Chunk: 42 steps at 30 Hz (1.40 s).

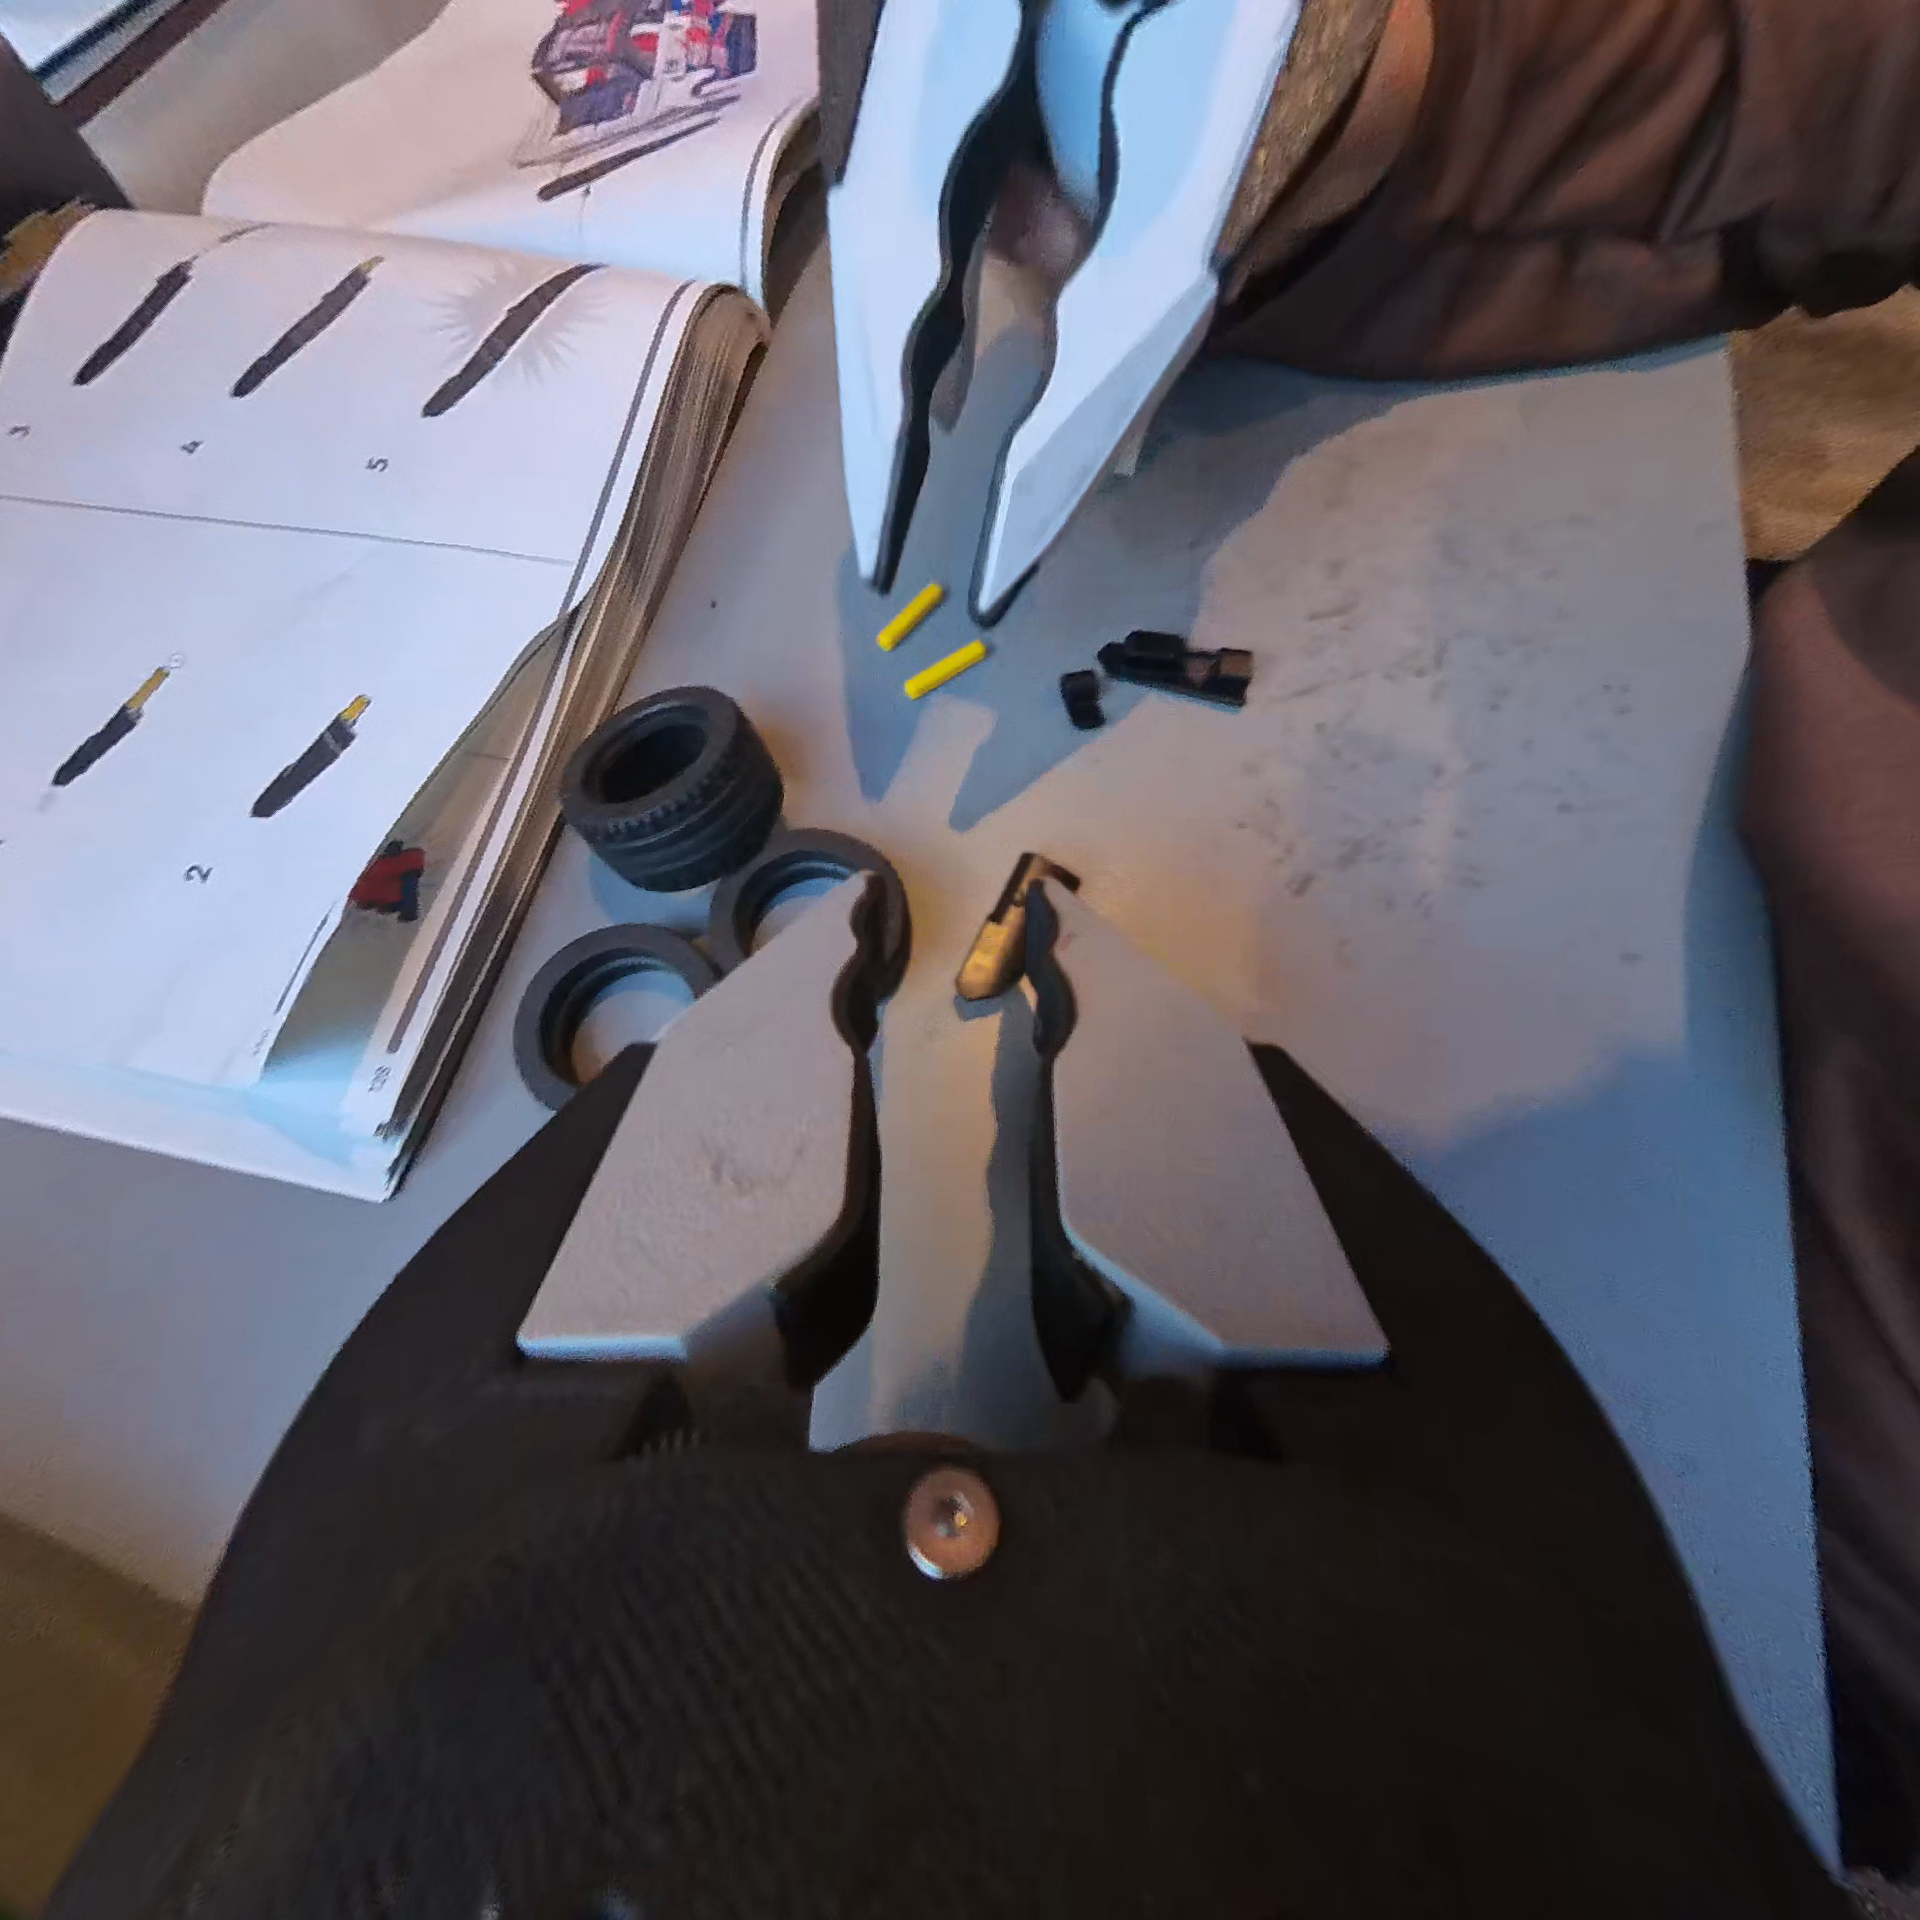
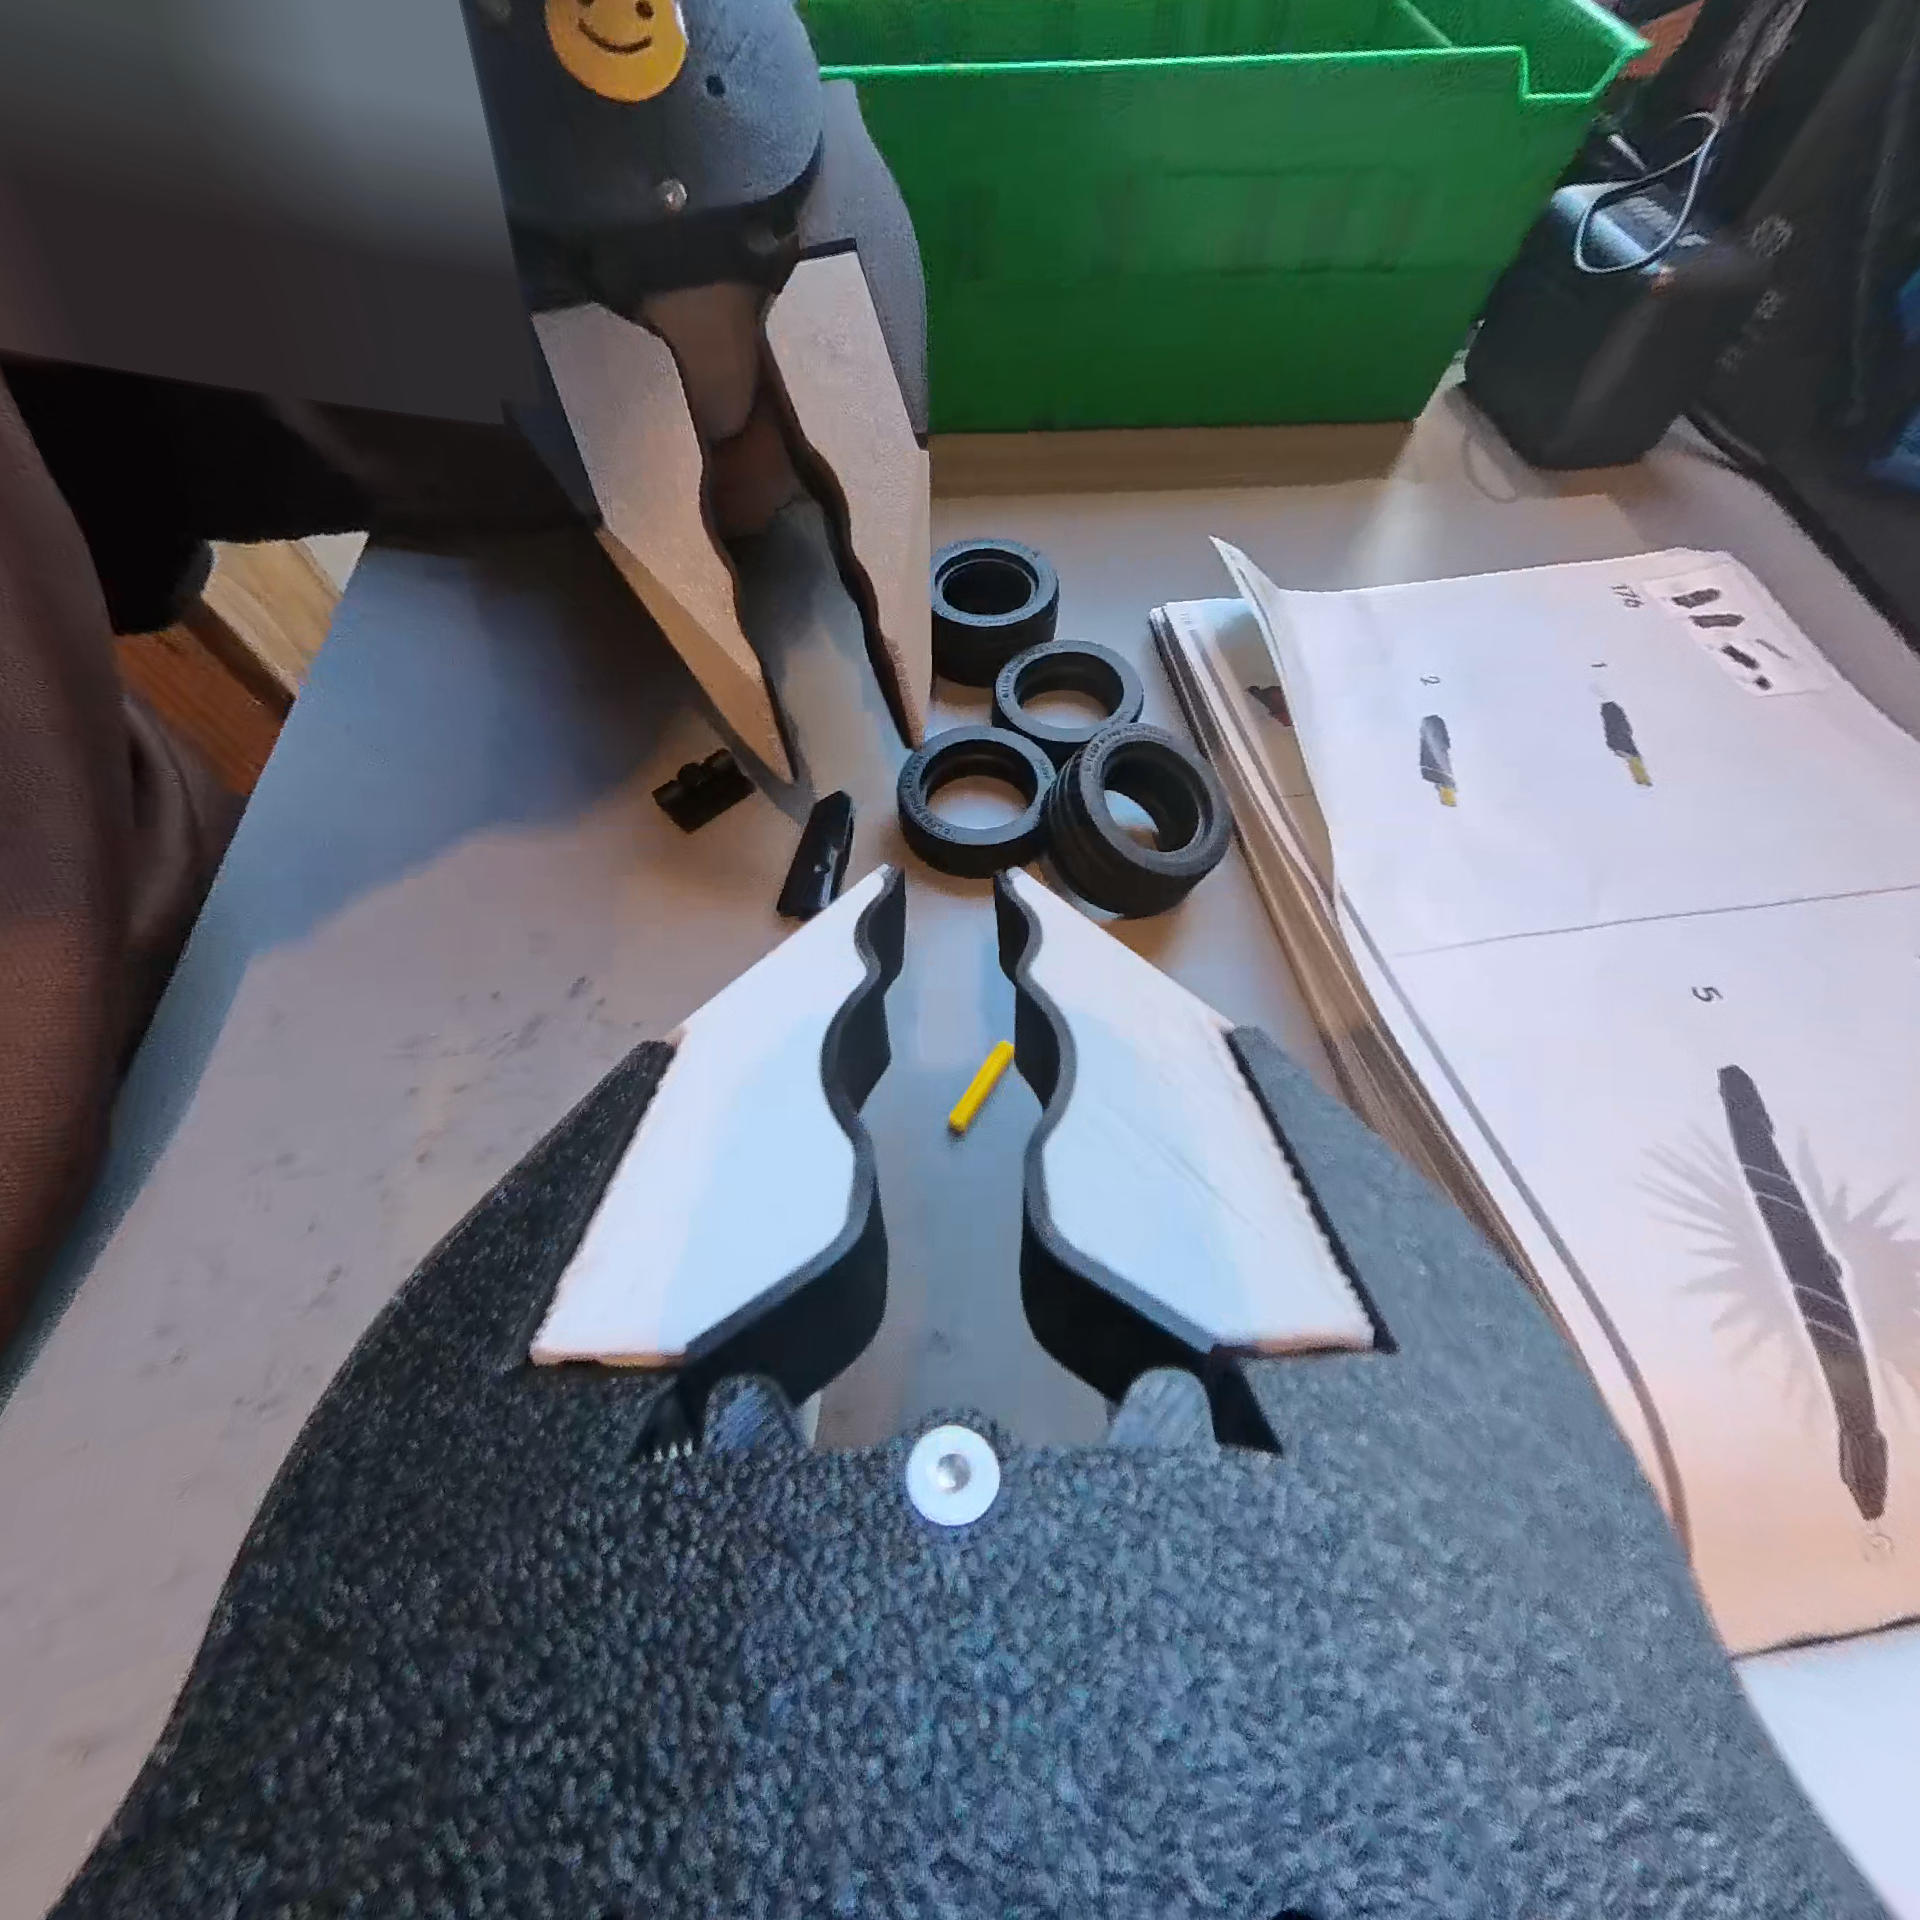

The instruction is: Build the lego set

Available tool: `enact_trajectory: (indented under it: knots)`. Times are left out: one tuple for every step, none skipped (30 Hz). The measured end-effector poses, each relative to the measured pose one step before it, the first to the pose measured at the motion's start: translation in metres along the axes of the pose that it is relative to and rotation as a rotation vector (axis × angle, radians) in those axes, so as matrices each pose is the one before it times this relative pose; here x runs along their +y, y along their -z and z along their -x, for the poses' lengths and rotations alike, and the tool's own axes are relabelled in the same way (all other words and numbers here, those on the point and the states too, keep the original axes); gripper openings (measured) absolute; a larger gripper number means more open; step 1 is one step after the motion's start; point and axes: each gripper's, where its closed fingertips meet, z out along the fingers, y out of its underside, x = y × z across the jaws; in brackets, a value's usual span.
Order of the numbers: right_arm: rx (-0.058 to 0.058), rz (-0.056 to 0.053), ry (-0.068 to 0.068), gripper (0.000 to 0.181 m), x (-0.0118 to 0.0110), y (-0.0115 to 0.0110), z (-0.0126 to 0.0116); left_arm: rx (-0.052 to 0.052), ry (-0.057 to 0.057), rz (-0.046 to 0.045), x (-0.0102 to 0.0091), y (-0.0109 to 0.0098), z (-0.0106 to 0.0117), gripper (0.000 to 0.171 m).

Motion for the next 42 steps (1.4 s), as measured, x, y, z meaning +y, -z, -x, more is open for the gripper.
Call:
enact_trajectory:
  knots:
    - [-0.0088,0.0007,-0.0078,0.016,0.00022,-0.00007,0.00075,-0.0086,-0.0039,0.01388,0.00250,-0.00041,0.00126,0.023]
    - [-0.0081,0.0046,0.0008,0.016,0.00043,-0.00086,0.00178,0.0007,-0.0017,0.01268,0.00235,-0.00079,-0.00023,0.024]
    - [-0.0089,0.0075,0.0081,0.016,0.00067,-0.00155,0.00289,0.0108,-0.0005,0.01216,0.00208,-0.00105,-0.00185,0.024]
    - [-0.0098,0.0089,0.0123,0.016,0.00056,-0.00208,0.00377,0.0126,0.0004,0.01143,0.00192,-0.00145,-0.00228,0.024]
    - [-0.0097,0.0101,0.0143,0.016,0.00063,-0.00234,0.00406,0.0118,-0.0005,0.01536,0.00251,-0.00188,-0.00213,0.024]
    - [-0.0090,0.0114,0.0136,0.016,0.00072,-0.00250,0.00400,0.0055,-0.0047,0.01752,0.00295,-0.00199,-0.00133,0.025]
    - [-0.0067,0.0111,0.0110,0.016,0.00055,-0.00259,0.00353,-0.0028,-0.0084,0.01622,0.00284,-0.00179,-0.00016,0.024]
    - [-0.0050,0.0101,0.0088,0.016,0.00036,-0.00264,0.00311,-0.0016,-0.0078,0.01356,0.00219,-0.00164,-0.00038,0.023]
    - [-0.0052,0.0123,0.0091,0.016,0.00078,-0.00259,0.00298,-0.0009,-0.0061,0.01129,0.00161,-0.00147,-0.00049,0.022]
    - [-0.0010,0.0165,0.0120,0.016,0.00156,-0.00243,0.00226,-0.0010,-0.0062,0.01130,0.00171,-0.00132,-0.00046,0.022]
    - [0.0026,0.0165,0.0149,0.017,0.00182,-0.00181,0.00152,-0.0017,-0.0059,0.01051,0.00164,-0.00132,-0.00027,0.022]
    - [0.0024,0.0097,0.0122,0.017,0.00116,-0.00099,0.00096,0.0010,-0.0041,0.00175,0.00025,-0.00082,-0.00052,0.021]
    - [-0.0008,0.0009,0.0046,0.017,0.00014,-0.00005,0.00061,0.0023,-0.0029,0.00074,-0.00010,-0.00026,-0.00074,0.020]
    - [-0.0014,-0.0040,-0.0036,0.017,-0.00032,0.00077,-0.00030,-0.0002,-0.0010,-0.00091,-0.00027,-0.00019,-0.00010,0.020]
    - [-0.0004,-0.0056,-0.0095,0.017,-0.00018,0.00097,-0.00111,0.0012,0.0007,-0.00058,-0.00008,-0.00017,-0.00033,0.020]
    - [-0.0008,-0.0058,-0.0115,0.017,-0.00029,0.00104,-0.00133,0.0004,0.0011,-0.00016,-0.00003,-0.00002,-0.00004,0.019]
    - [-0.0010,-0.0056,-0.0102,0.017,-0.00030,0.00088,-0.00106,-0.0002,-0.0001,0.00056,0.00001,-0.00003,0.00003,0.019]
    - [-0.0011,-0.0042,-0.0068,0.017,-0.00041,0.00054,-0.00071,-0.0011,-0.0019,0.00050,-0.00014,-0.00001,-0.00002,0.020]
    - [0.0002,-0.0012,-0.0029,0.017,-0.00005,0.00010,-0.00036,-0.0018,-0.0023,0.00011,-0.00005,-0.00004,0.00011,0.020]
    - [-0.0006,0.0026,0.0001,0.017,0.00046,-0.00024,0.00003,-0.0017,-0.0020,0.00046,0.00007,0.00006,-0.00002,0.020]
    - [-0.0021,0.0059,0.0018,0.017,0.00079,-0.00059,0.00040,-0.0036,-0.0024,0.00065,0.00002,0.00013,0.00047,0.020]
    - [-0.0020,0.0071,0.0026,0.017,0.00098,-0.00084,0.00057,-0.0042,-0.0009,0.00105,0.00022,0.00029,0.00067,0.021]
    - [0.0004,0.0071,0.0031,0.017,0.00088,-0.00079,0.00020,-0.0035,0.0002,0.00193,0.00041,0.00039,0.00080,0.021]
    - [0.0020,0.0076,0.0032,0.017,0.00079,-0.00099,0.00002,-0.0006,-0.0006,0.00060,0.00023,0.00017,0.00024,0.021]
    - [0.0002,0.0095,0.0028,0.017,0.00103,-0.00122,0.00033,0.0020,-0.0028,0.00013,-0.00005,-0.00003,-0.00048,0.021]
    - [-0.0032,0.0085,0.0036,0.018,0.00071,-0.00136,0.00109,0.0089,-0.0083,-0.00047,-0.00055,-0.00053,-0.00231,0.019]
    - [-0.0064,0.0034,0.0052,0.018,-0.00003,-0.00101,0.00193,0.0117,-0.0102,-0.00212,-0.00101,-0.00095,-0.00338,0.016]
    - [-0.0089,-0.0018,0.0060,0.019,-0.00083,-0.00057,0.00242,0.0118,-0.0072,-0.00256,-0.00145,-0.00123,-0.00350,0.015]
    - [-0.0090,-0.0046,0.0058,0.019,-0.00106,-0.00018,0.00238,0.0102,-0.0041,-0.00224,-0.00163,-0.00146,-0.00319,0.017]
    - [-0.0038,-0.0039,0.0042,0.019,-0.00070,0.00007,0.00112,0.0081,-0.0061,-0.00225,-0.00164,-0.00092,-0.00280,0.022]
    - [0.0009,-0.0028,-0.0005,0.019,-0.00030,0.00047,-0.00016,-0.0102,-0.0096,-0.00874,-0.00233,0.00107,0.00068,0.024]
    - [-0.0014,-0.0047,-0.0063,0.019,-0.00046,0.00048,-0.00046,-0.0189,-0.0041,-0.02736,-0.00365,0.00374,0.00325,0.024]
    - [-0.0029,-0.0066,-0.0094,0.019,-0.00058,0.00077,-0.00069,0.0075,0.0204,-0.04292,-0.00468,0.00619,0.00101,0.024]
    - [-0.0029,-0.0073,-0.0099,0.019,-0.00073,0.00086,-0.00077,0.0233,0.0461,-0.03789,-0.00493,0.00772,-0.00074,0.025]
    - [-0.0019,-0.0063,-0.0078,0.019,-0.00067,0.00067,-0.00051,0.0080,0.0425,-0.02534,-0.00376,0.00794,-0.00012,0.028]
    - [-0.0011,-0.0035,-0.0033,0.019,-0.00032,0.00041,-0.00019,-0.0105,0.0115,-0.01237,-0.00070,0.00679,0.00036,0.028]
    - [-0.0008,0.0004,0.0018,0.019,0.00003,-0.00002,0.00040,-0.0286,-0.0135,0.00653,0.00299,0.00469,0.00189,0.027]
    - [0.0003,0.0050,0.0052,0.019,0.00055,-0.00049,0.00058,-0.0275,-0.0186,0.02561,0.00656,0.00223,0.00174,0.027]
    - [0.0011,0.0094,0.0067,0.019,0.00109,-0.00103,0.00074,0.0027,-0.0064,0.02912,0.00701,-0.00036,-0.00229,0.028]
    - [0.0014,0.0116,0.0065,0.020,0.00122,-0.00128,0.00056,0.0266,0.0059,0.02246,0.00451,-0.00221,-0.00587,0.028]
    - [0.0011,0.0094,0.0058,0.020,0.00092,-0.00119,0.00083,0.0024,0.0089,0.02761,0.00428,-0.00295,-0.00231,0.029]
    - [0.0001,0.0044,0.0048,0.020,0.00023,-0.00097,0.00089,-0.0165,-0.0002,0.02625,0.00387,-0.00288,0.00029,0.030]
